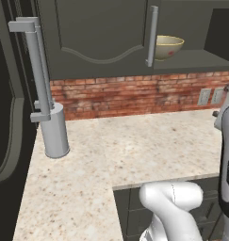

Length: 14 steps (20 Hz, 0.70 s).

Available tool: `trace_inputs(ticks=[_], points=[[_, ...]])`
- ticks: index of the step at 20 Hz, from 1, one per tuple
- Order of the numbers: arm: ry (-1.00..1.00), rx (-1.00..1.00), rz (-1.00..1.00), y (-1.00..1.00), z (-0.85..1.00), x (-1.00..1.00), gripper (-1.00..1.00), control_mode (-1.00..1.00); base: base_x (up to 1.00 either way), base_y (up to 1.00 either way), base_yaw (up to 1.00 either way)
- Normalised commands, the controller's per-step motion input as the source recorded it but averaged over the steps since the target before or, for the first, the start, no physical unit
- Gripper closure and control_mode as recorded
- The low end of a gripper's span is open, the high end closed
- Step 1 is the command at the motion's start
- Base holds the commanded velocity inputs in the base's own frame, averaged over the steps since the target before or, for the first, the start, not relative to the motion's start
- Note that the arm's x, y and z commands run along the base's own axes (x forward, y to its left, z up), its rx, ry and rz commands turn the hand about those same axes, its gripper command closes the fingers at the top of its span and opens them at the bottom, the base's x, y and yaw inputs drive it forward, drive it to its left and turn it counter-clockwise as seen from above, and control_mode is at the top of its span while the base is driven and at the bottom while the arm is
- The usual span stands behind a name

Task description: Pick the mug and place it in the sink. Pick the bowl and place it in the open cabinet and then close the cabinet.

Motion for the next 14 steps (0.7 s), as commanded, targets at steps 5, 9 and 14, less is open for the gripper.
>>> trace_inputs(ticks=[5,9,14], points=[[-0.12,-0.01,0.03,0.00,0.25,-0.57,-1.00,-1.00,0.00,0.00,0.00],[-0.20,0.00,0.00,-0.11,0.09,-0.47,-1.00,-1.00,0.00,0.00,0.00],[-0.17,0.00,0.00,-0.29,0.00,-0.33,-1.00,-1.00,0.00,0.00,0.00]])
